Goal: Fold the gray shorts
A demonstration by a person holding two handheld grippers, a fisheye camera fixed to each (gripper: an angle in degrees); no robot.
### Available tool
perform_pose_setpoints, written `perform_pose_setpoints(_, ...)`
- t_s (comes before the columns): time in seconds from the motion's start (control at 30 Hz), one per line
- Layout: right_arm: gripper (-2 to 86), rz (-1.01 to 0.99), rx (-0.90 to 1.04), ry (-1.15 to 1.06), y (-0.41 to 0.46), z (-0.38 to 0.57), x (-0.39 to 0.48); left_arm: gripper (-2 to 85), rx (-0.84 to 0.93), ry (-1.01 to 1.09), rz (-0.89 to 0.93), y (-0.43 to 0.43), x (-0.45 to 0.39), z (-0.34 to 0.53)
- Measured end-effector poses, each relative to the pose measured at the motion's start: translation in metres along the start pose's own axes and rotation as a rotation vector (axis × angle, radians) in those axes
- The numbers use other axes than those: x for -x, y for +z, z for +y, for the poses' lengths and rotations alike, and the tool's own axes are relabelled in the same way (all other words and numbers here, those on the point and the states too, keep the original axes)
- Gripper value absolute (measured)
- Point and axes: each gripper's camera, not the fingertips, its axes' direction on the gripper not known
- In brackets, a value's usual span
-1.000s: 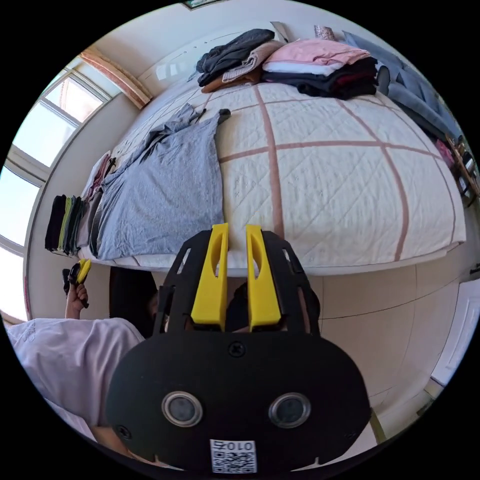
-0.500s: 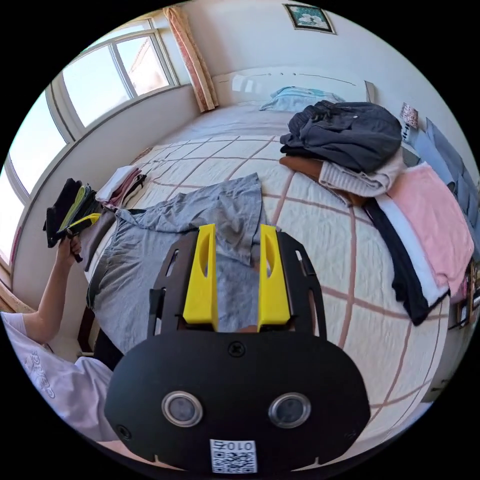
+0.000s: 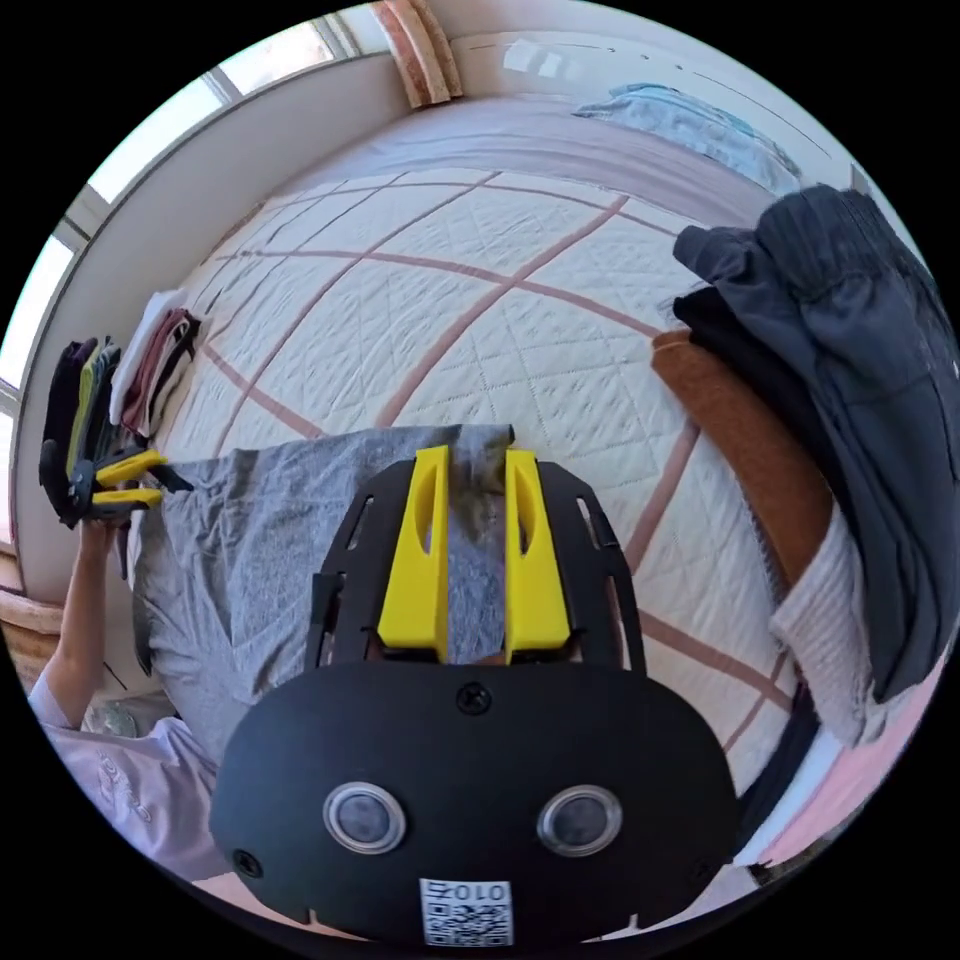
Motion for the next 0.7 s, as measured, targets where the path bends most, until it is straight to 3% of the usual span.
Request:
perform_pose_setpoints(0.1, 3.4, 0.104, 0.13, -0.123, -0.016, -0.015, 0.027, 5.9, -0.064, 0.003, 0.06, -0.011, 0.009, 0.003)
perform_pose_setpoints(0.2, 3.3, 0.158, 0.129, -0.185, -0.053, -0.037, 0.037, 3.7, -0.167, -0.028, 0.146, -0.038, 0.029, 0.008)
perform_pose_setpoints(0.27, 3.4, 0.197, 0.014, -0.176, -0.081, -0.054, 0.039, 2.9, -0.216, -0.091, 0.151, -0.055, 0.046, 0.012)
perform_pose_setpoints(0.37, 3.9, 0.258, -0.331, -0.17, -0.107, -0.075, 0.049, 2.7, -0.247, -0.216, 0.096, -0.056, 0.065, 0.018)
perform_pose_setpoints(0.5, 7.6, 0.405, -0.31, -0.1, -0.09, -0.091, 0.054, 3.7, -0.203, -0.369, -0.006, -0.037, 0.08, 0.023)
perform_pose_setpoints(0.6, 8.4, 0.255, -0.391, -0.022, -0.106, -0.057, 0.028, 4.7, -0.234, -0.423, -0.145, -0.041, 0.078, 0.039)
perform_pose_setpoints(0.7, 11.7, 0.12, -0.224, -0.108, -0.087, -0.02, 0.007, 5.4, -0.291, -0.383, -0.088, -0.064, 0.061, 0.063)
